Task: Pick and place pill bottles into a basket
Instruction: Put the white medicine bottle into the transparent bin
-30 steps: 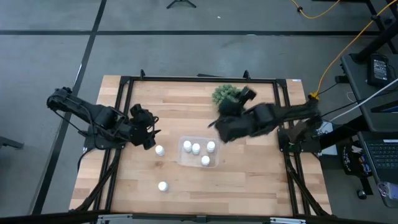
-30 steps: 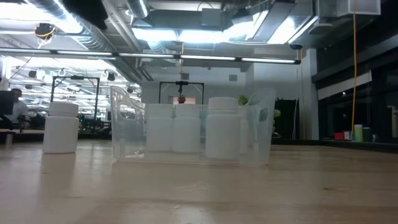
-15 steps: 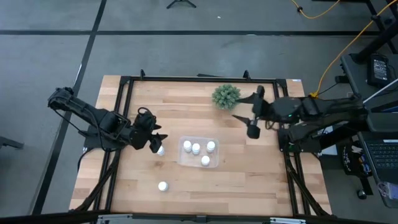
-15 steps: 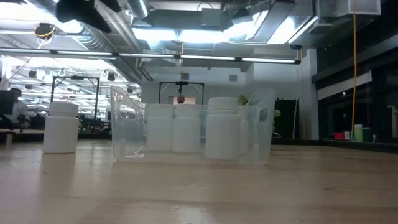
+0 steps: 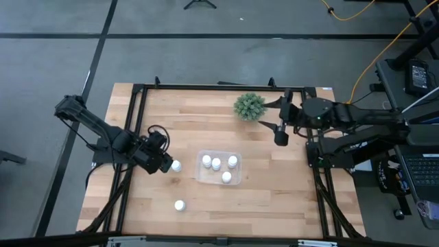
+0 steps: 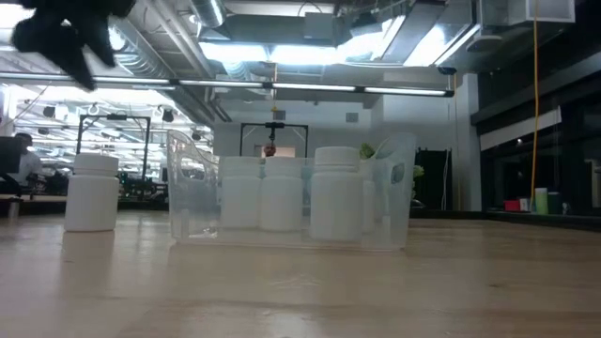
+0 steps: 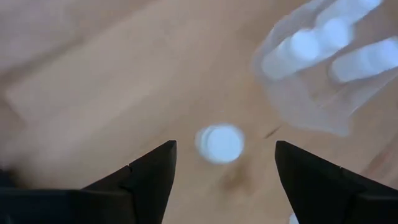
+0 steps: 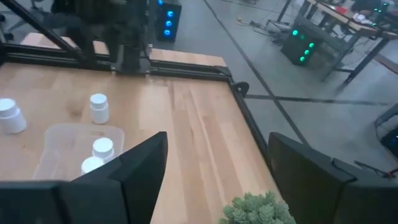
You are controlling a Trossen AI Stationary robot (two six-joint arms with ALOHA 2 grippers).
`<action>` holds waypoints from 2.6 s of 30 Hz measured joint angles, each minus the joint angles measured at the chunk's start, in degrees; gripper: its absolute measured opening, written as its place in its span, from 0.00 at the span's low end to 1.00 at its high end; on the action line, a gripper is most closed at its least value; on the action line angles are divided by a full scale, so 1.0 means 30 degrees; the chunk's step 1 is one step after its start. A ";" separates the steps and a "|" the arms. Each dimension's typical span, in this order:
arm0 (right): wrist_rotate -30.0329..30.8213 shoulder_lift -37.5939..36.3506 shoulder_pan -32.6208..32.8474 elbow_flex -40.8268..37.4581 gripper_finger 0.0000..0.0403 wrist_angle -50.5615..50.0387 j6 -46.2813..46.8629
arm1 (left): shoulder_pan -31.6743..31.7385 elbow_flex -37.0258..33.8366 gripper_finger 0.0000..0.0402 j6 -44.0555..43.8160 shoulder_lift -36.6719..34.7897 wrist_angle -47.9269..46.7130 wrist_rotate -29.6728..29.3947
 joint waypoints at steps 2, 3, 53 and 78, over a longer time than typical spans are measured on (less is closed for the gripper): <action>0.0000 0.0240 -0.0179 0.0000 0.69 0.0278 0.0008 | 0.0000 -0.0754 0.67 -0.1221 0.0001 -0.0050 0.0527; 0.0000 0.0394 -0.0243 0.0000 0.69 0.0431 0.0009 | 0.0000 -0.1096 0.68 -0.2011 0.0008 -0.0072 0.0581; -0.2973 0.2520 -0.0955 0.0000 0.69 0.2680 0.0431 | 0.1347 -0.2518 0.97 0.2264 0.6738 0.8155 0.3732; -0.3818 0.2513 -0.0948 0.0000 0.69 0.2680 0.0511 | 0.2280 -0.2521 0.43 0.2608 0.7025 0.8716 0.3925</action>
